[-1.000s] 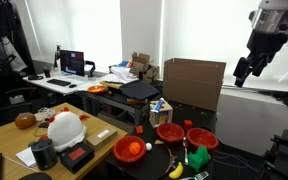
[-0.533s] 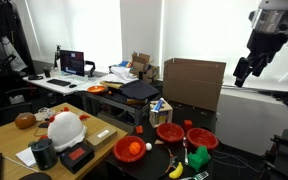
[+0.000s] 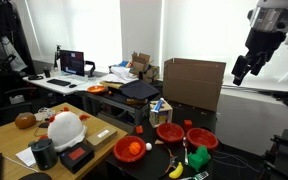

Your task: Put the white ball inside the red bowl

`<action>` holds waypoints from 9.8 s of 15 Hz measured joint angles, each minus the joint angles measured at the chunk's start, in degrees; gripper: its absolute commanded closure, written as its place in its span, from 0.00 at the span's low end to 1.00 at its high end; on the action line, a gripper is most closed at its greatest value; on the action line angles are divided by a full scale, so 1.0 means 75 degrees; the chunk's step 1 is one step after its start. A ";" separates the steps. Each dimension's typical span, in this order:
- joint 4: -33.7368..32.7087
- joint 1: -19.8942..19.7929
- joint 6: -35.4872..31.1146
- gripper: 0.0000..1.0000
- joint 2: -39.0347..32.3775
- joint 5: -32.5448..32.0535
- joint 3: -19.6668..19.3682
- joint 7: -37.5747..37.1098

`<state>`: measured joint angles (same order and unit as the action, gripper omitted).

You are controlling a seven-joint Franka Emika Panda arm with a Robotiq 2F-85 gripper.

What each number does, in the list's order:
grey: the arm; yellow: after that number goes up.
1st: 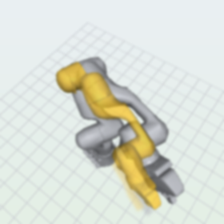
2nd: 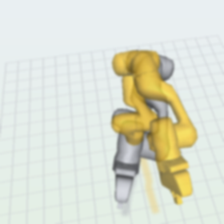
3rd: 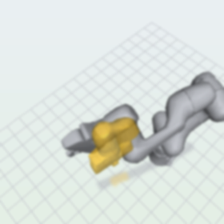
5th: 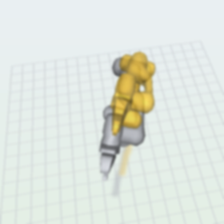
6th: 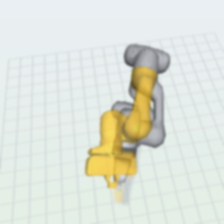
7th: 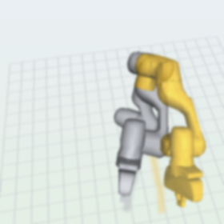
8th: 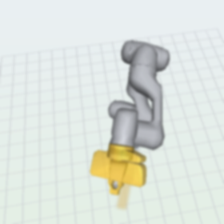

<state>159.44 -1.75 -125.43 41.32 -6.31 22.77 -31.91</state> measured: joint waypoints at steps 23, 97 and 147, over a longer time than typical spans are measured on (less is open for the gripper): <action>-0.4102 0.1186 -0.1802 0.00 -0.7024 -0.2011 -0.1011 0.0179; -1.3996 0.1930 0.0220 0.00 -1.6219 -0.1523 -0.1742 0.9079; -1.2275 0.2214 -0.0882 0.82 -1.4337 -0.3294 -0.1322 0.8094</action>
<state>67.38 14.85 -132.05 -66.21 -31.02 12.85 28.79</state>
